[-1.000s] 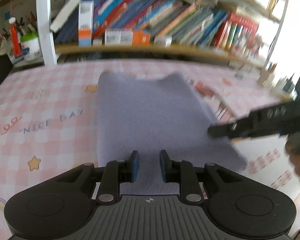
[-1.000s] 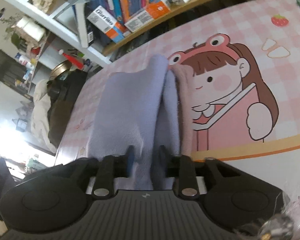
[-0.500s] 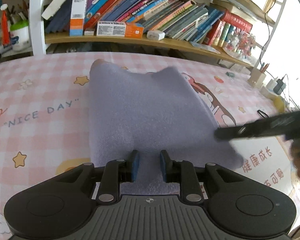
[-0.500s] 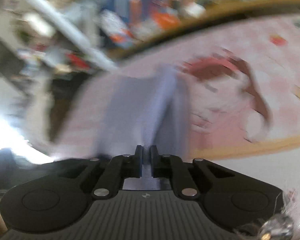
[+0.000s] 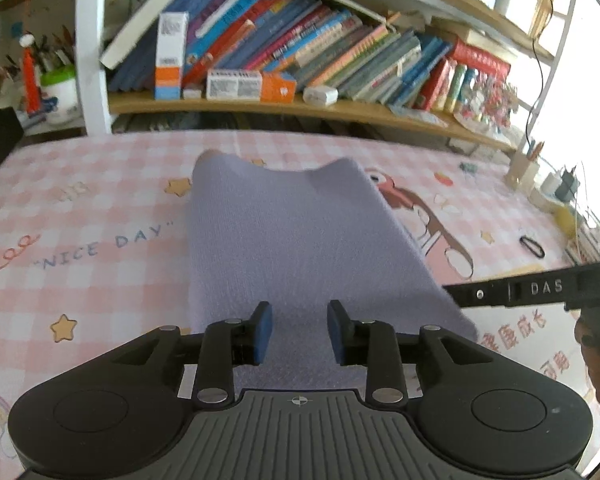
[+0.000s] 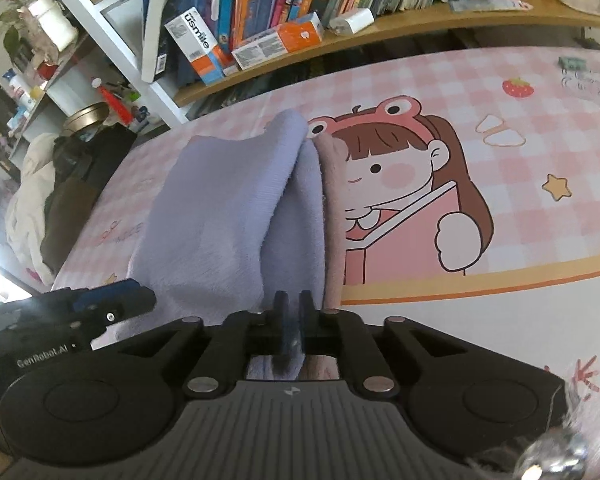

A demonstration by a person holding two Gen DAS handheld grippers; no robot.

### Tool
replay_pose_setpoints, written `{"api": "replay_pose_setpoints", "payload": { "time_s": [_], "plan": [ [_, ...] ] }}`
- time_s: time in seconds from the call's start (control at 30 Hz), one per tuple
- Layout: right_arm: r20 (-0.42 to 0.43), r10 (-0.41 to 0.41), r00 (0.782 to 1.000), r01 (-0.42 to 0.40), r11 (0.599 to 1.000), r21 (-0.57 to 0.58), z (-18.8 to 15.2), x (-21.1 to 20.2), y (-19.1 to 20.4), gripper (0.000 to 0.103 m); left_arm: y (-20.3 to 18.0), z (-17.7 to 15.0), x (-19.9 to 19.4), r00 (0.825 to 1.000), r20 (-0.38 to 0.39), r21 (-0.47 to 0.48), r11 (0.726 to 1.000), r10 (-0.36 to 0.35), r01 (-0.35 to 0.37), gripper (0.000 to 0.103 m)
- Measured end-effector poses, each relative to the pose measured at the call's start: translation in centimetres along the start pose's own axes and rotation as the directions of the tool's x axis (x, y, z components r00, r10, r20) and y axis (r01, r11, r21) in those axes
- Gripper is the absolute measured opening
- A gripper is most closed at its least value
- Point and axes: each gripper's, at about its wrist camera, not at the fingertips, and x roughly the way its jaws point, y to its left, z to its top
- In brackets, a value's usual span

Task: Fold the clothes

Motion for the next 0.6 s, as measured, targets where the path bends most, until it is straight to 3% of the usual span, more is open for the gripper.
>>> {"api": "replay_pose_setpoints", "payload": {
  "time_s": [0.03,0.13,0.27,0.43,0.5,0.6],
  "plan": [
    [0.006,-0.006,1.0,0.006,1.0,-0.004,0.0,-0.3,0.1,0.024,-0.2,0.0,-0.4,1.0,0.011,-0.006,1.0,0.006,-0.006,0.03],
    [0.026,-0.024,0.999,0.024,0.999,-0.026,-0.3,-1.4,0.2,0.036,-0.7,-0.2,-1.4,0.999,0.035,-0.023,0.999,0.027,-0.027,0.031],
    [0.031,-0.019,0.999,0.021,0.998,-0.063,-0.9,-2.4,0.4,0.045,-1.7,-0.7,-2.5,0.996,0.057,-0.052,0.996,0.074,-0.071,0.051],
    [0.019,-0.019,1.0,0.021,0.993,-0.119,-1.6,-2.9,0.6,0.065,-2.8,-1.3,-3.1,0.992,0.056,-0.081,0.991,0.113,-0.109,0.059],
    [0.016,-0.017,1.0,0.019,0.991,-0.131,-1.7,-3.1,0.5,0.072,-3.2,-1.6,-3.5,0.99,0.06,-0.09,0.988,0.131,-0.126,0.074],
    [0.01,-0.028,1.0,0.029,0.991,-0.132,-1.8,-3.2,0.3,0.084,-3.7,-2.0,-4.0,0.985,0.067,-0.101,0.983,0.158,-0.151,0.082]
  ]
}}
